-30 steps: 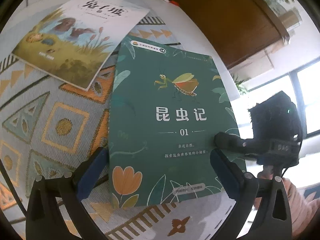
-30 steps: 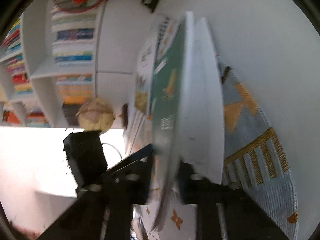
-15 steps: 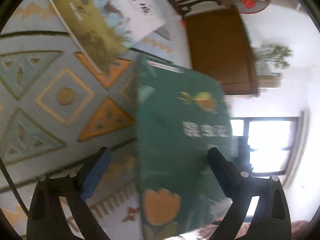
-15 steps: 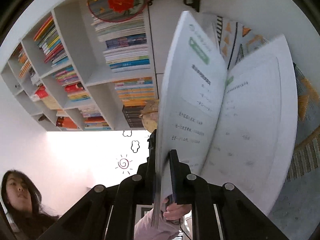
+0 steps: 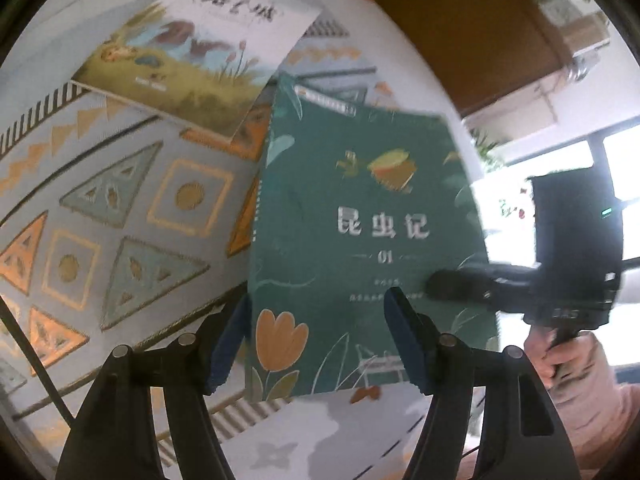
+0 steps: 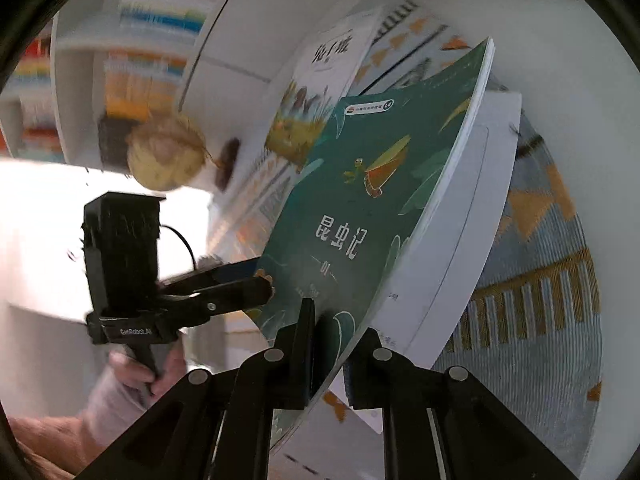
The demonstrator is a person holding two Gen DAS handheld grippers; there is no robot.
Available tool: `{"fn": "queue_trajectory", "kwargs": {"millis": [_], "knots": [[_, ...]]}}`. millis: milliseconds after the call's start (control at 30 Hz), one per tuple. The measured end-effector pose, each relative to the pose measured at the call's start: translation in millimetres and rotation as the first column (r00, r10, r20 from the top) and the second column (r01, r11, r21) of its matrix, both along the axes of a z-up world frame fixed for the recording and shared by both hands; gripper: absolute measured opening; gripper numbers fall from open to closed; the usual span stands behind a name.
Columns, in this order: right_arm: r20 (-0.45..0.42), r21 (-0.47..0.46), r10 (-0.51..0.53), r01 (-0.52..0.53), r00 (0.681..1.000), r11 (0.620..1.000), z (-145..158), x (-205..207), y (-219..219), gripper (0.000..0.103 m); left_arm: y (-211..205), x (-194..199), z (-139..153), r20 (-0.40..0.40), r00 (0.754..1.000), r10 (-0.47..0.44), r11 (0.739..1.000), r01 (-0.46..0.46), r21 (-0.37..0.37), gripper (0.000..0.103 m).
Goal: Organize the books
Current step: 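Carry the upright mantis-cover book beside the row with both tools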
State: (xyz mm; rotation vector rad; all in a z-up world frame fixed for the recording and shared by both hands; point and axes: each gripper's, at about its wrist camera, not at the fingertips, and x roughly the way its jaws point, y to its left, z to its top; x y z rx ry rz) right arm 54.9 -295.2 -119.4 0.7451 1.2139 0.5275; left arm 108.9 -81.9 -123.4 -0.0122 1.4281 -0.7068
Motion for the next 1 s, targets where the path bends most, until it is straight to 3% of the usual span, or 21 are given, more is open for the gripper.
{"fn": "queue_trajectory", "kwargs": {"millis": [200,300,367,600,1000], "knots": [[0.046,-0.156,0.049,-0.041,0.998,0.987,27,2,29,0.012,-6,-18,-7,0.030,0.998,-0.063,0.995,0.061,0.083,0.065],[0.121,-0.302,0.136,-0.094,0.983,0.949,42,-12,44,0.012,-8,-34,1,0.058,0.993,-0.102,0.989,0.095,0.115,0.065],[0.138,-0.326,0.176,-0.123,0.975,0.937,48,-16,53,0.012,-2,-41,7,0.074,0.992,-0.101,0.989,0.092,0.117,0.065],[0.165,-0.303,0.221,-0.163,0.961,0.939,60,-20,86,0.013,63,-47,18,0.022,0.999,0.040,0.999,-0.040,0.003,0.065],[0.257,-0.284,0.323,-0.248,0.911,0.926,97,-39,161,0.014,157,-73,64,0.104,0.979,0.173,0.985,-0.171,-0.028,0.065]]}}
